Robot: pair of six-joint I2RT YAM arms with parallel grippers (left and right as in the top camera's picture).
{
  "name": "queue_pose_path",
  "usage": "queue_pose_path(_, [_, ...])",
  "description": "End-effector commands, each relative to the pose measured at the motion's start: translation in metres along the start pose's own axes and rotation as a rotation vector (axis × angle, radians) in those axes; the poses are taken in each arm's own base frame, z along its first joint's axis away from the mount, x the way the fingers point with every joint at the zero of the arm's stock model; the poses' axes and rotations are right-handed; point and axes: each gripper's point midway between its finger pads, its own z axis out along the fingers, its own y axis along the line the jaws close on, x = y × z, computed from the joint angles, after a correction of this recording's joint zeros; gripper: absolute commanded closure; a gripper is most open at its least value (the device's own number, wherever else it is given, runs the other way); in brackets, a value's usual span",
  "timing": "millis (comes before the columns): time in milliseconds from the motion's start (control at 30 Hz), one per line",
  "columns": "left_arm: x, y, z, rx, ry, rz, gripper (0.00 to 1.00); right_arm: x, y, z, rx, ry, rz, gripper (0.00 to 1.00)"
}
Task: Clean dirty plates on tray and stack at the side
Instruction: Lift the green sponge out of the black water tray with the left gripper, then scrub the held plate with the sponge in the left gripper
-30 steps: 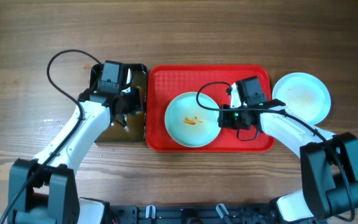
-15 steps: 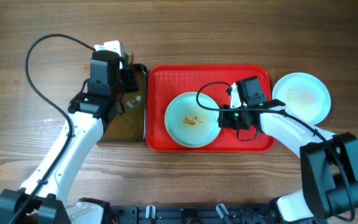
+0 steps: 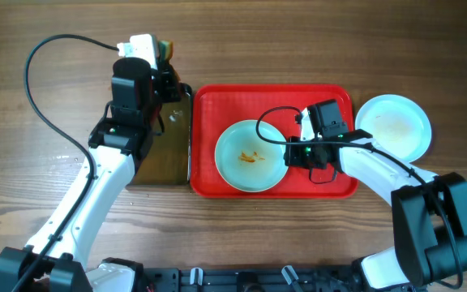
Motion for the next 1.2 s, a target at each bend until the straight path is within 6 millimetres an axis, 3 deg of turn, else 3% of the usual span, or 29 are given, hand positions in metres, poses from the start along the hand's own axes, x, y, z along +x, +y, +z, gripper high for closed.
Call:
queue_pose_path(0, [-0.020,-0.002,-0.010,0.000,-0.069,0.040,0.96,0.005,0.000,0.004,-0.002,0.016,-0.021,0.96])
queue_pose_path(267, [-0.012,0.001,-0.010,-0.009,-0.038,0.042,0.96,0.005,-0.001,0.004,0.005,0.013,-0.020,0.96])
queue_pose_path(400, [0.026,0.012,-0.012,-0.052,0.119,0.045,0.96,0.004,-0.001,0.004,0.005,0.012,-0.021,0.96])
queue_pose_path(533, [0.079,0.029,-0.025,-0.127,0.339,-0.004,0.96,0.005,-0.001,0.004,0.005,0.013,-0.020,0.96])
queue_pose_path(600, [0.116,0.036,-0.042,-0.163,0.501,-0.041,0.96,0.004,-0.001,0.004,0.005,0.012,-0.020,0.96])
queue_pose_path(700, [0.138,0.035,-0.050,-0.150,0.607,-0.049,0.96,0.004,-0.001,0.004,0.005,0.012,-0.020,0.96])
queue_pose_path(900, [0.162,0.021,-0.048,-0.067,0.714,-0.088,0.96,0.005,-0.002,0.004,0.006,0.013,-0.020,0.96])
queue_pose_path(1067, [0.157,-0.035,-0.051,0.245,0.743,-0.185,0.96,0.005,-0.001,0.004,0.005,0.013,-0.020,0.96])
queue_pose_path(1167, [0.156,-0.049,-0.047,0.285,0.742,-0.226,0.96,0.005,-0.001,0.004,0.005,0.013,-0.020,0.96])
